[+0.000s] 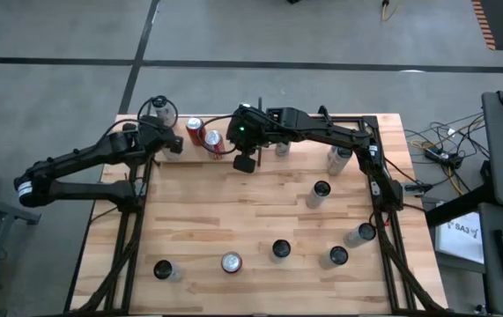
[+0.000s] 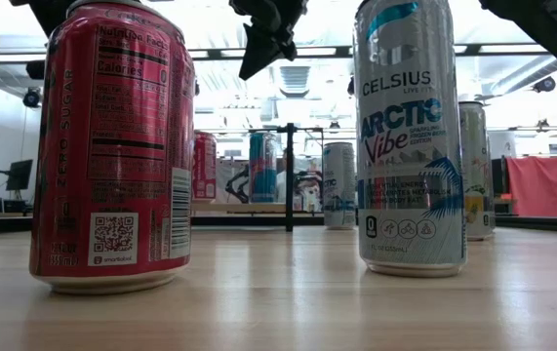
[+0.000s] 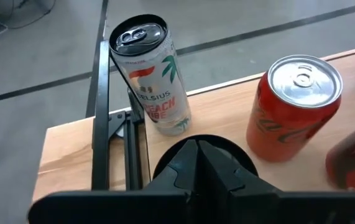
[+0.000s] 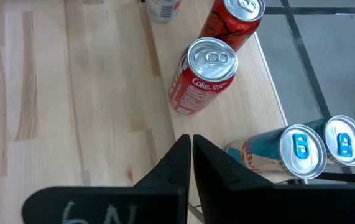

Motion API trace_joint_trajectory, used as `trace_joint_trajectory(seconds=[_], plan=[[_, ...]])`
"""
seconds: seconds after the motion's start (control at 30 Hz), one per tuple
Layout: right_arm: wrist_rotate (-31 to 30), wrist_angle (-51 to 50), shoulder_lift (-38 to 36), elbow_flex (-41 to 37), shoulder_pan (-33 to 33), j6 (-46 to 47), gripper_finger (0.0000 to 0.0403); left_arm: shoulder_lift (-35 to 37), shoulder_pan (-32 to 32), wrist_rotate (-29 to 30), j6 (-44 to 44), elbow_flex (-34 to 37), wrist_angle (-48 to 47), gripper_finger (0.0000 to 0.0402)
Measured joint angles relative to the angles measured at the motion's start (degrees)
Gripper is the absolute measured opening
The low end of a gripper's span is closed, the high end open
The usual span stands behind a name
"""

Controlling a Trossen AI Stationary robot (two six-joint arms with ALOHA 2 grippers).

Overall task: Place canned beverage on shelf
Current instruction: Put the top white and pink soda can on the shelf aligned with the other white and pink soda can

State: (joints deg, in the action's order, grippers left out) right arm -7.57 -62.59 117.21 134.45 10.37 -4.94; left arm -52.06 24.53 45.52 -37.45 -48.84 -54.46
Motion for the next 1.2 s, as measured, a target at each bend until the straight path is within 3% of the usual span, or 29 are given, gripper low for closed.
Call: trace_joint_trajectory(seconds=[0.17, 0.87, 1.2], plan=[[0.00, -0.19, 0.00, 0.00, 0.00, 0.19, 0.0009, -0.09, 0.00, -0.04, 3.97, -0.51, -0.72, 0.0000], [0.00, -0.21, -0.09, 0.00, -0.02, 0.23, 0.0009, 0.42, -0.11, -1.79, -1.36, -1.16, -4.21, 0.0000], [0.00, -0.26, -0.09, 0.00, -0.02, -0.23, 0.0009, 0.38, -0.11, -5.97, 9.44, -7.94, -6.60, 0.0000]])
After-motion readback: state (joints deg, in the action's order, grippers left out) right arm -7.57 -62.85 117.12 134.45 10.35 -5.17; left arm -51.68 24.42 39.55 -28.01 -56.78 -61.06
